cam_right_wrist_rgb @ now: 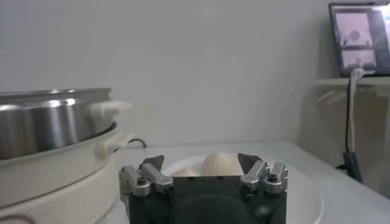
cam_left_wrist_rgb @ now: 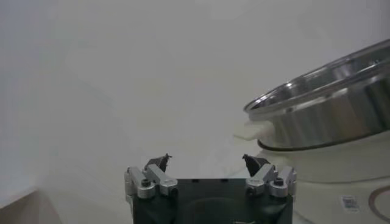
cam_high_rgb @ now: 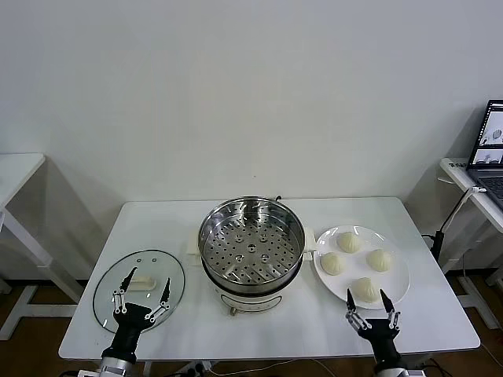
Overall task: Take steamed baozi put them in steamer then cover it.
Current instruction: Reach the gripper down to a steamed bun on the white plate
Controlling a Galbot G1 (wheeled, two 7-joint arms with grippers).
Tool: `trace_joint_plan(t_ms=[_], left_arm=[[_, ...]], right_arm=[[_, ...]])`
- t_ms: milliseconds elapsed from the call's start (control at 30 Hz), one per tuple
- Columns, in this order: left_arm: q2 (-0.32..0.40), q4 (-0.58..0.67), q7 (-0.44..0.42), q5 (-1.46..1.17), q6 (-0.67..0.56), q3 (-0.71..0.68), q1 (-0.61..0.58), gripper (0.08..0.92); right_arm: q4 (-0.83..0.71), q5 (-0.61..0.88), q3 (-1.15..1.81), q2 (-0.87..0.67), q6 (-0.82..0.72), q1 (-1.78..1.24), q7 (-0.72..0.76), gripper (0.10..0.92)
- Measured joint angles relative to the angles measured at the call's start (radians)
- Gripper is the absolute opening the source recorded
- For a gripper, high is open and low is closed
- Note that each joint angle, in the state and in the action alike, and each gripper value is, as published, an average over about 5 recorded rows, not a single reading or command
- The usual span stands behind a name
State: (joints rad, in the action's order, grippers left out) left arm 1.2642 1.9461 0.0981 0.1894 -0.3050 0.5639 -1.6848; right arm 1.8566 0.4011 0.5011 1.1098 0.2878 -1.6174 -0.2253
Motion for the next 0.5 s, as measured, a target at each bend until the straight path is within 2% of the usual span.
trace_joint_plan(t_ms=[233, 500], left_arm=[[0.008, 0.015, 0.001, 0.014, -0.012, 0.002, -0.015, 0.823], [0.016, 0.034, 0.001, 0.024, -0.020, 0.008, -0.023, 0.823]], right_arm=[[-0.061, 0.083, -0.037, -0.077, -0.086, 0.192, -0.030, 0.823], [-0.233, 0.263, -0.192, -0.213, -0.197, 0.544, 0.004, 0.823]])
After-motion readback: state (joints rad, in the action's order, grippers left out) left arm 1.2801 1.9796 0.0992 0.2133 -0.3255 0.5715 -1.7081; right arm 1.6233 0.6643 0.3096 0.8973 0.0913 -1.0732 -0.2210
